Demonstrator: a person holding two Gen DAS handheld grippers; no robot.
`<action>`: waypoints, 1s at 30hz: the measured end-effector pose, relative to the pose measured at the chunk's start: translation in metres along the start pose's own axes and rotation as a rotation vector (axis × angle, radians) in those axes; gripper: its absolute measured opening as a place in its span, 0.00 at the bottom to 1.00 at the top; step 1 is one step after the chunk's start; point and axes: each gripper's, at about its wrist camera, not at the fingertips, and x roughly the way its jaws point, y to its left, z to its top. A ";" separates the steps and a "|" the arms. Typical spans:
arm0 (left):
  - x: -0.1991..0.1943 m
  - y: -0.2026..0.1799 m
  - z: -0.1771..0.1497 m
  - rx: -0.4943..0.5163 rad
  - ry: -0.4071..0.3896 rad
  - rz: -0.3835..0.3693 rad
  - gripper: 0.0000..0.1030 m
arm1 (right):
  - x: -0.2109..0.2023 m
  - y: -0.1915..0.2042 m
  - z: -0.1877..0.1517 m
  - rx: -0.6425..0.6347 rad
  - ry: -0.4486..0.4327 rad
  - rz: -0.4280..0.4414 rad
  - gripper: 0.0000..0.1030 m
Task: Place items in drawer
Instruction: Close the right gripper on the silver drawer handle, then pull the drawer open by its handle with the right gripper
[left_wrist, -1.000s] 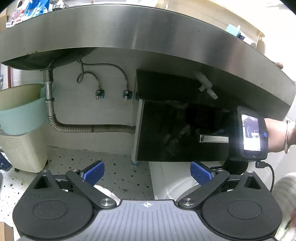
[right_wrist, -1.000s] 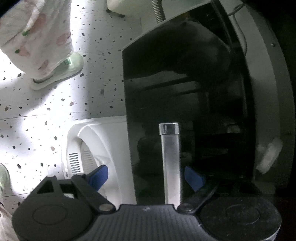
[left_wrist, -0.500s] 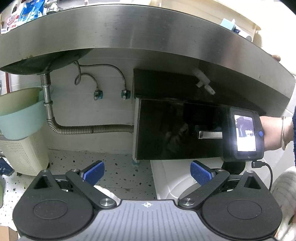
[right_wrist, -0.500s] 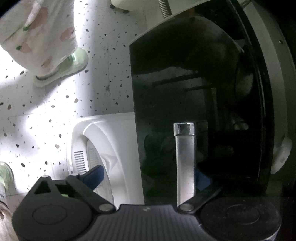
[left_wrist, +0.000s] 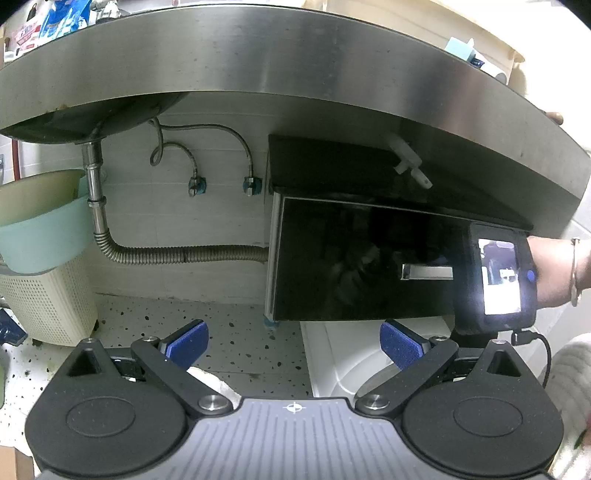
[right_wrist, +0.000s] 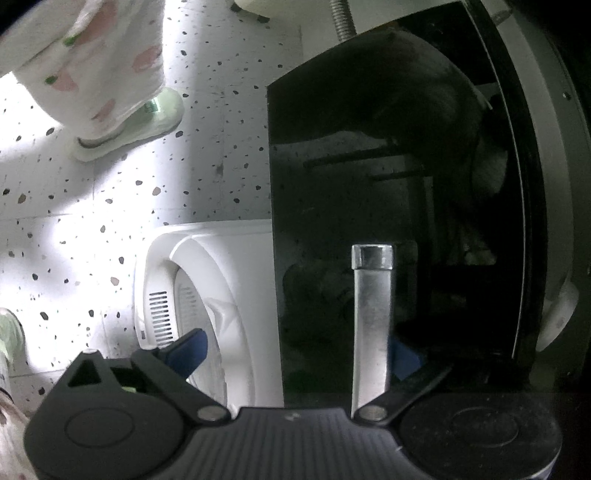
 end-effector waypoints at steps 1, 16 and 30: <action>0.000 0.000 0.000 -0.001 0.001 0.000 0.98 | -0.001 0.001 0.000 0.005 -0.004 0.001 0.98; 0.003 -0.001 0.001 0.005 0.007 0.002 0.98 | -0.020 0.010 -0.005 0.050 -0.047 0.025 0.98; 0.003 -0.001 0.000 -0.004 0.009 -0.003 0.98 | -0.046 0.031 -0.015 0.069 -0.104 0.039 0.99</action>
